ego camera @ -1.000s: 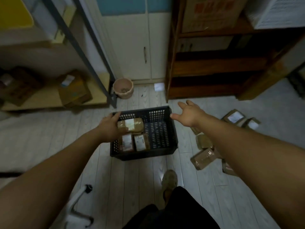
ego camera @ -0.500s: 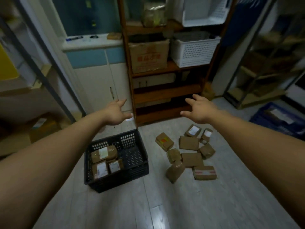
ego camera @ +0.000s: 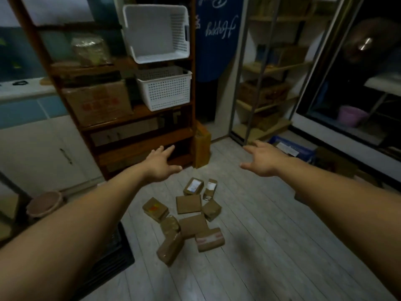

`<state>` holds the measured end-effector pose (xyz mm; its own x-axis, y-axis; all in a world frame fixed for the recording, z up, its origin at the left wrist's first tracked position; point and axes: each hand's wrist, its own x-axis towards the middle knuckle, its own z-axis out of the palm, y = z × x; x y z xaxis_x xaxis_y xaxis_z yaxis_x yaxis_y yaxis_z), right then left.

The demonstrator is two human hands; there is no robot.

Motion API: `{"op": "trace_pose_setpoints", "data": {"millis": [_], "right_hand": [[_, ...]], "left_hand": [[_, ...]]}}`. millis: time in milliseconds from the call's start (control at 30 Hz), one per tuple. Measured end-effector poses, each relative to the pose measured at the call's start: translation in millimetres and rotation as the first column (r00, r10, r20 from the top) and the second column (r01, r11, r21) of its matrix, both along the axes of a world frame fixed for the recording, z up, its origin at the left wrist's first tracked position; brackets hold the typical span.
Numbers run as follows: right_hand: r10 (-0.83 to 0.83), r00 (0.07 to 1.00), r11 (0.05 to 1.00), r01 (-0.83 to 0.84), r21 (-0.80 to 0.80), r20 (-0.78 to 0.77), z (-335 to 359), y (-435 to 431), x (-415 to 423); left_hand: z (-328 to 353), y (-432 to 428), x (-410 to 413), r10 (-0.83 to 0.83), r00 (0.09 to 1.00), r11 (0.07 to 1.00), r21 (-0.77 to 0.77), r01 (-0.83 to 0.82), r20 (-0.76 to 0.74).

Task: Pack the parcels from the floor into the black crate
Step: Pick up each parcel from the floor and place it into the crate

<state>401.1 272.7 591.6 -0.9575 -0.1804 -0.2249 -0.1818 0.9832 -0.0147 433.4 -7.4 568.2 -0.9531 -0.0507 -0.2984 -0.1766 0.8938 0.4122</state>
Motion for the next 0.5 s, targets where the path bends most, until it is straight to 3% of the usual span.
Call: {"op": "trace_pose_setpoints", "data": {"millis": [200,500], "right_hand": [[-0.068,0.994,0.998,0.069,-0.011,0.081,-30,51,-39],[-0.034,0.969,0.999,0.029,0.025,0.244,-92,43,-154]], "left_hand": [[-40,36,-41,-0.025,0.995,1.0,-0.006,0.025,0.099],[-114,37,-158,-0.018,0.98,0.996,0.088,0.0,0.199]]}}
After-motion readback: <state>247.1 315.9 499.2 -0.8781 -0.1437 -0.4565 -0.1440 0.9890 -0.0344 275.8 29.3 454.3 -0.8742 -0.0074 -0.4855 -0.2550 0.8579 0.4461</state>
